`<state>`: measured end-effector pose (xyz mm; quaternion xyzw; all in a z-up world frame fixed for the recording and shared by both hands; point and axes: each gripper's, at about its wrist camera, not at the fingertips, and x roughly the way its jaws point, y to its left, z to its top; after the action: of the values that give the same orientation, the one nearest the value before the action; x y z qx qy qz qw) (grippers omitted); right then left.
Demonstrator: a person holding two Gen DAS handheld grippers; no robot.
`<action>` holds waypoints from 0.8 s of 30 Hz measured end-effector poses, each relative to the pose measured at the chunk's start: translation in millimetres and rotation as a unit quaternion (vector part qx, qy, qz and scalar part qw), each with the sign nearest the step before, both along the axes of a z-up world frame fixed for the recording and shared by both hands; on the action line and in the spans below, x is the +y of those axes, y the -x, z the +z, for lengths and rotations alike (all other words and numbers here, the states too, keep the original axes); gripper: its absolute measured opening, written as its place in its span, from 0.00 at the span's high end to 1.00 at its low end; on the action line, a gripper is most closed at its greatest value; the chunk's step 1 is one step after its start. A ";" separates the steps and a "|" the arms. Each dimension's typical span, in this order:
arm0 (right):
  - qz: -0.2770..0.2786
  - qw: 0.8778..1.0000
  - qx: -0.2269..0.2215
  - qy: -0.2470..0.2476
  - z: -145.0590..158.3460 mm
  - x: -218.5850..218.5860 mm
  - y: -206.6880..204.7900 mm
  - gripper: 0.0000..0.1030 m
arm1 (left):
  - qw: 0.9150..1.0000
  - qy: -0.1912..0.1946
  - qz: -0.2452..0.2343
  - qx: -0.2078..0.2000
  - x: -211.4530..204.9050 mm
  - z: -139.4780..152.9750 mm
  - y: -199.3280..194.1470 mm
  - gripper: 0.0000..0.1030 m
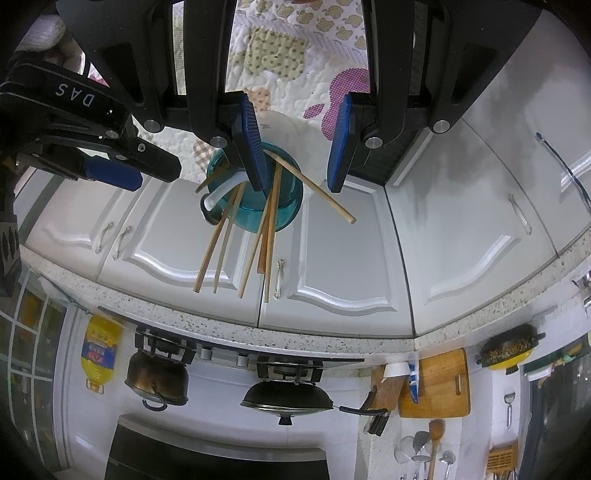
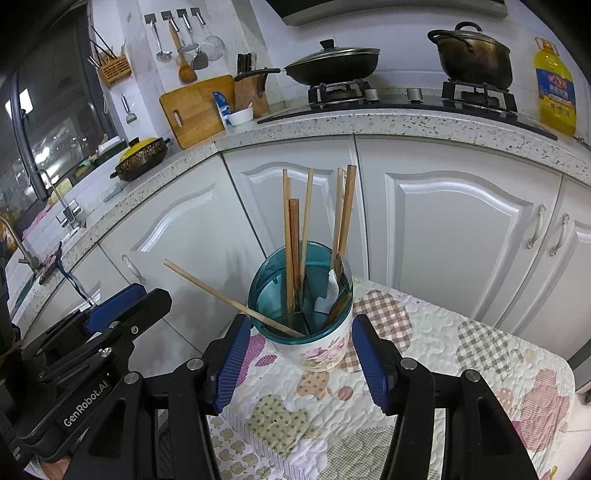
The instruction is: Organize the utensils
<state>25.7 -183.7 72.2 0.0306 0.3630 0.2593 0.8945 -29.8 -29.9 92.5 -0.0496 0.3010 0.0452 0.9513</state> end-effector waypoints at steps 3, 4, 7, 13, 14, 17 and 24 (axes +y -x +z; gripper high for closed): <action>0.002 1.000 0.001 0.001 -1.2 1.4 -0.5 0.46 | 1.000 0.001 0.002 0.000 0.3 -1.2 0.4 0.68; 0.002 1.000 0.002 0.001 -1.7 1.2 -0.8 0.46 | 1.000 0.000 0.002 0.000 0.1 -1.0 0.4 0.68; 0.002 1.000 0.002 0.002 -2.0 1.4 -1.4 0.46 | 1.000 0.001 0.001 0.000 0.4 -1.1 0.3 0.68; 0.002 1.000 0.002 0.001 -2.3 1.6 -1.6 0.46 | 1.000 -0.010 0.002 -0.003 -1.0 -0.6 -1.5 0.68; 0.002 1.000 0.003 0.000 -2.9 1.5 -1.7 0.46 | 1.000 -0.013 0.002 -0.004 -1.7 -0.4 -1.8 0.68; 0.001 1.000 0.005 -0.002 -4.7 1.4 -2.2 0.46 | 1.000 -0.019 -0.001 -0.009 -5.0 0.9 -0.9 0.68; 0.000 1.000 0.008 -0.005 -7.9 -1.0 -2.6 0.46 | 0.999 -0.032 -0.012 -0.029 -14.9 0.1 1.8 0.68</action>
<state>28.3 -184.6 64.3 0.0373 0.3690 0.2613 0.8912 -31.6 -44.7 92.6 -0.0169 0.2727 0.0417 0.9611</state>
